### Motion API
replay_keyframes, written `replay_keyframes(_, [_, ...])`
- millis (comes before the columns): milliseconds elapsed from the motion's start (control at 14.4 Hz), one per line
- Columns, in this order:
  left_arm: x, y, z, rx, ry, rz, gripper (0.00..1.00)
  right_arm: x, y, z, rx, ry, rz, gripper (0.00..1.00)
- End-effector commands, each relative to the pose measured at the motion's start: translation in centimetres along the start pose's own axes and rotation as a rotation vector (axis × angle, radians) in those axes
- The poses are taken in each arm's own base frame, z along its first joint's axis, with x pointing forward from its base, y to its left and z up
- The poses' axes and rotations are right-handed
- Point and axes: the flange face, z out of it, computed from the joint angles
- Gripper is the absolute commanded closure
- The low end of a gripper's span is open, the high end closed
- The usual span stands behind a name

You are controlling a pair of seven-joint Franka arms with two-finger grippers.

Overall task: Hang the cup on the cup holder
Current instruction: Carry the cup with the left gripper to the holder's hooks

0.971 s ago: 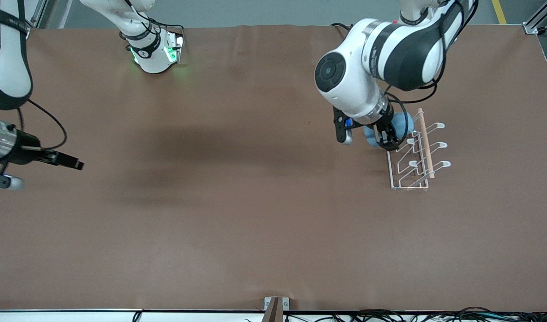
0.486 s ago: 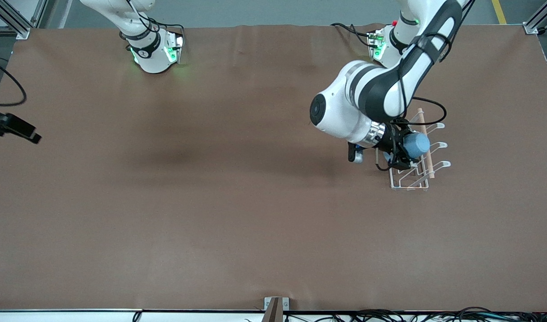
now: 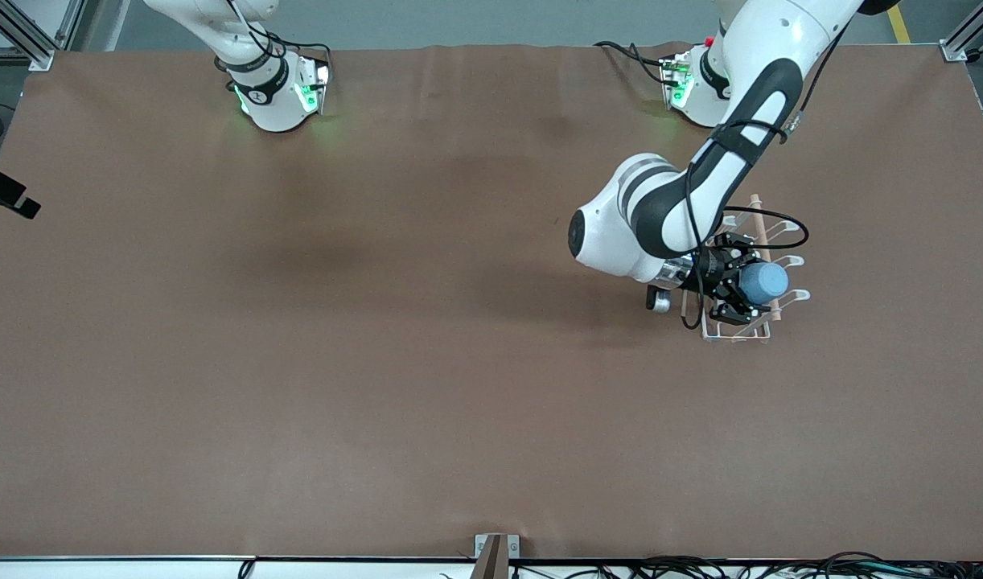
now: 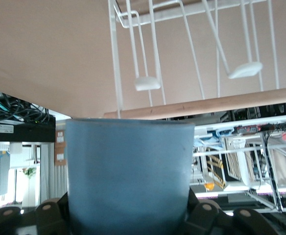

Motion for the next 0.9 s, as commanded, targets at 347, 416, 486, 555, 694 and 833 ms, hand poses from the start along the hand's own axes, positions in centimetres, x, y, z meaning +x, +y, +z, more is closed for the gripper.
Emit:
replay_keyframes(347, [6.1,0.9,3.3,-0.001,-0.083,-0.020,0.84,0.2,-0.6,-0.3,-0.013,0.001,-0.011,0.00])
replay_keyframes(416, [6.5,0.9,3.4,-0.005,-0.081,-0.032,0.77,0.2,-0.6,-0.2,-0.014,-0.002,-0.011,0.00])
replay_keyframes(486, [6.4,0.9,4.1,-0.025,-0.091,-0.051,0.58,0.1,-0.6,-0.2,-0.014,-0.005,-0.011,0.00])
replay_keyframes(555, [6.0,1.0,4.6,-0.054,-0.109,-0.072,0.40,0.1,-0.6,-0.2,-0.014,-0.005,-0.011,0.00])
replay_keyframes(694, [4.5,1.0,4.5,-0.138,-0.082,-0.110,0.08,0.1,-0.6,-0.2,-0.014,-0.005,-0.011,0.00])
replay_keyframes(833, [3.4,0.3,4.2,-0.152,-0.060,-0.137,0.00,0.2,-0.5,-0.2,-0.014,-0.005,-0.009,0.00])
